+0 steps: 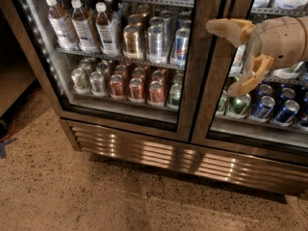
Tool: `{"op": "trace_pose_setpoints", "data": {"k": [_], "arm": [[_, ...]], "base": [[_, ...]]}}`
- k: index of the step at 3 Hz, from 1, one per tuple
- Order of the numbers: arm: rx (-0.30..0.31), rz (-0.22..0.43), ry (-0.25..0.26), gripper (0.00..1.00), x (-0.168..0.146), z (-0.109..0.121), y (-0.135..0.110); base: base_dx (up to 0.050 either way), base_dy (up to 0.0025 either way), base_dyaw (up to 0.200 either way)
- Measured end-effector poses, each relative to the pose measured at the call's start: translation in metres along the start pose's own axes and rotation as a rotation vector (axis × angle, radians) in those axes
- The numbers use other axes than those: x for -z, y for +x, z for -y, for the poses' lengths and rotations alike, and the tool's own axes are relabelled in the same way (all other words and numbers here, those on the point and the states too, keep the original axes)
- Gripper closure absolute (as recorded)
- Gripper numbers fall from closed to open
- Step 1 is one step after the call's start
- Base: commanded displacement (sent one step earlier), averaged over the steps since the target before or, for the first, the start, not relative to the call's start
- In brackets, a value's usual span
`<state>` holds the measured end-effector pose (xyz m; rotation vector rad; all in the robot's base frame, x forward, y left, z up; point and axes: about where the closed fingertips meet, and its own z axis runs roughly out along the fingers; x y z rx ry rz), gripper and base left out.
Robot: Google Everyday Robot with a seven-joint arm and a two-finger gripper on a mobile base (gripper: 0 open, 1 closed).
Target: Open left fridge door
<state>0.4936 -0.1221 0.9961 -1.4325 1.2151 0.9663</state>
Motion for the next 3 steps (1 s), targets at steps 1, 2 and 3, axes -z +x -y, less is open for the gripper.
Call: {"op": "trace_pose_setpoints", "data": {"k": [1,2,3], "arm": [[-0.068,-0.003,-0.017,0.0,0.0028,0.0069,-0.0007],[-0.068,-0.003,-0.016,0.0,0.0028,0.0069,-0.0007],[-0.078,0.013,0.02,0.0,0.0025,0.0115,-0.0016]], "base": [[0.0,0.0,0.0],[0.0,0.0,0.0],[0.0,0.0,0.0]]}}
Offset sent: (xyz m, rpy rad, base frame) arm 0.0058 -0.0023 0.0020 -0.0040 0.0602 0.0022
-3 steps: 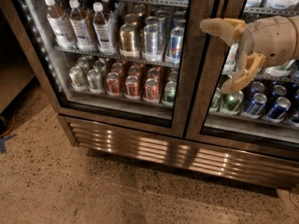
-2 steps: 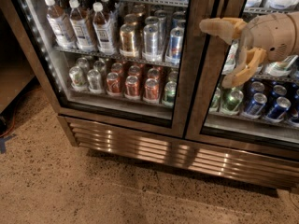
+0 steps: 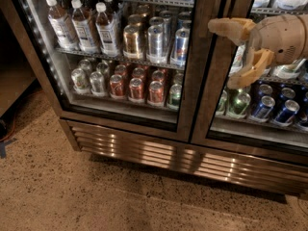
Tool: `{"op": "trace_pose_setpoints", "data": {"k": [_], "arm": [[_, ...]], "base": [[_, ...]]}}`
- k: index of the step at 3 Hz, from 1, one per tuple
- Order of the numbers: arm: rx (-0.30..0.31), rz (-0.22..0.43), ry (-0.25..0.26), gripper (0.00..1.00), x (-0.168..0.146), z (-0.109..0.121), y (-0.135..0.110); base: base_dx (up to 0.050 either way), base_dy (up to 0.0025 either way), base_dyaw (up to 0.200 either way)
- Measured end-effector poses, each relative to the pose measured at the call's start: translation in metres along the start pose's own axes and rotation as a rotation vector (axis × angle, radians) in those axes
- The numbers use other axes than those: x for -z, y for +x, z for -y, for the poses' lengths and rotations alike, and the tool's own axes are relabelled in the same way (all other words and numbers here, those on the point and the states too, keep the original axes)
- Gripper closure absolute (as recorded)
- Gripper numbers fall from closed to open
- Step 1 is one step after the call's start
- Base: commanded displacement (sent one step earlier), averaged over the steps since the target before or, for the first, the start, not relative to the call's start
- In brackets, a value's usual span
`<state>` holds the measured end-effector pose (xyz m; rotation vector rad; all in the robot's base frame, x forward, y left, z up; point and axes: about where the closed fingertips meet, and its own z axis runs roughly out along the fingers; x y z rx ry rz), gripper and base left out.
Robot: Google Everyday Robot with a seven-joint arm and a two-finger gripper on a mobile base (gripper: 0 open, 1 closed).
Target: Open left fridge door
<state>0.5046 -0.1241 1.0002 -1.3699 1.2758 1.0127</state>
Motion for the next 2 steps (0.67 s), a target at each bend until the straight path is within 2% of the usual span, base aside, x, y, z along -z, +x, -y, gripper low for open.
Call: {"op": "trace_pose_setpoints", "data": {"k": [1,2], "arm": [[0.002,0.032,0.077,0.0,0.0012,0.0047,-0.0038],[0.006,0.041,0.13,0.0,0.0025,0.0086,-0.0045]], "base": [[0.0,0.0,0.0],[0.0,0.0,0.0]]}}
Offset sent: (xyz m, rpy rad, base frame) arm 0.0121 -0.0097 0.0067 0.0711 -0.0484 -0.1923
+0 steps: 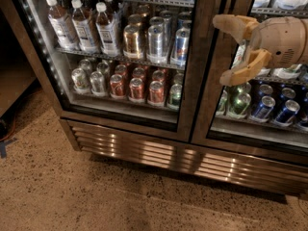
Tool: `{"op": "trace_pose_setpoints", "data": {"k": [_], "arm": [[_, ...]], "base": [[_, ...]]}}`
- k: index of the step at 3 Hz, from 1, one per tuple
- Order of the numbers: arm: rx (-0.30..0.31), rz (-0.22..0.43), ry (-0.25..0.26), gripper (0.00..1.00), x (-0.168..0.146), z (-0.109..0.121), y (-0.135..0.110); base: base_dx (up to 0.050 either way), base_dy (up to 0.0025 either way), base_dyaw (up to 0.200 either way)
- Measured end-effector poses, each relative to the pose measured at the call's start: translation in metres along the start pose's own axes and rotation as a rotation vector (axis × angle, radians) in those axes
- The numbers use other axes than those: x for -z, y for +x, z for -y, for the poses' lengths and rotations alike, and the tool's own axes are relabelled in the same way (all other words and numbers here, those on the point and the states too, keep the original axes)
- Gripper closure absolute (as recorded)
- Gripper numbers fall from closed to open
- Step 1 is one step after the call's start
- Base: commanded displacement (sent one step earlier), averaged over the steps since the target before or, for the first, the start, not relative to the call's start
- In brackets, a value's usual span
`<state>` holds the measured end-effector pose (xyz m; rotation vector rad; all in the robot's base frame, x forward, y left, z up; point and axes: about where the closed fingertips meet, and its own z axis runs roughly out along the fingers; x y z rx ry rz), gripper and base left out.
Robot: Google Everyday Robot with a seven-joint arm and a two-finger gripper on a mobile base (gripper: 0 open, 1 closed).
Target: Open left fridge door
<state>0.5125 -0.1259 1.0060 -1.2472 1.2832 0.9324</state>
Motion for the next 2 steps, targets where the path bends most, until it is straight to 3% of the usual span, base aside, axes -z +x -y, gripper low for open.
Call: {"op": "trace_pose_setpoints", "data": {"k": [1,2], "arm": [[0.0,0.0,0.0,0.0,-0.0001,0.0,0.0],[0.0,0.0,0.0,0.0,0.0001,0.0,0.0]], "base": [[0.044,0.00206,0.092],[0.0,0.0,0.0]]}}
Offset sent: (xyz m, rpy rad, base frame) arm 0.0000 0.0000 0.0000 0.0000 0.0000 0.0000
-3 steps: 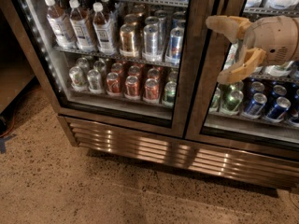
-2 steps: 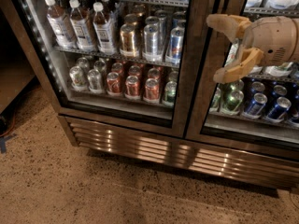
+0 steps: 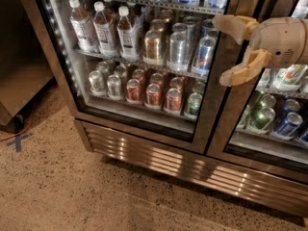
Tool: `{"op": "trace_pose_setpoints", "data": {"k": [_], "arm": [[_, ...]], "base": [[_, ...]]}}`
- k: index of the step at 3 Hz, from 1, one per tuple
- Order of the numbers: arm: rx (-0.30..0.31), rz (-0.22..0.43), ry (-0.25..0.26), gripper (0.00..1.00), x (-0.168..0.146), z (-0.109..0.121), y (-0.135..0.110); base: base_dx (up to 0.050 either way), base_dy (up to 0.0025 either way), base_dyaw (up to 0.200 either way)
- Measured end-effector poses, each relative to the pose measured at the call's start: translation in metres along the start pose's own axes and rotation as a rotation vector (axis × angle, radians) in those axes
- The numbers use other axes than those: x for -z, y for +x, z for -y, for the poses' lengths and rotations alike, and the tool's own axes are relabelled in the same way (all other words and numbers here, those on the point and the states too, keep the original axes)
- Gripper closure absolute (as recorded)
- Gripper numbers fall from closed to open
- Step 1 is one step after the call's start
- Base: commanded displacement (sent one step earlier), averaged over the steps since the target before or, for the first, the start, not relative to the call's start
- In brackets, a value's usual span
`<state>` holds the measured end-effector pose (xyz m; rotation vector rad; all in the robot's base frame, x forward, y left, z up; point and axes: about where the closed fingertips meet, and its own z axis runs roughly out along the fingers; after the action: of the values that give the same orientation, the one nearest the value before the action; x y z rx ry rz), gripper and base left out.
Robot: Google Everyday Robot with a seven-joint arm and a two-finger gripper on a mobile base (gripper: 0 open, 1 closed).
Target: Open left fridge door
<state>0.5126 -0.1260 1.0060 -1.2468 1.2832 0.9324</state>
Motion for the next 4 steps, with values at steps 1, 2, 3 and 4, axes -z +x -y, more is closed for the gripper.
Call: {"op": "trace_pose_setpoints", "data": {"k": [1,2,3,4], "arm": [[-0.026,0.037,0.078,0.0,0.026,0.01,0.003],[-0.038,0.069,0.135,0.0,0.045,0.012,0.004],[-0.038,0.069,0.135,0.0,0.045,0.012,0.004],[-0.047,0.103,0.177,0.0,0.051,0.014,0.005]], "base": [[0.0,0.0,0.0],[0.0,0.0,0.0],[0.0,0.0,0.0],[0.0,0.0,0.0]]}}
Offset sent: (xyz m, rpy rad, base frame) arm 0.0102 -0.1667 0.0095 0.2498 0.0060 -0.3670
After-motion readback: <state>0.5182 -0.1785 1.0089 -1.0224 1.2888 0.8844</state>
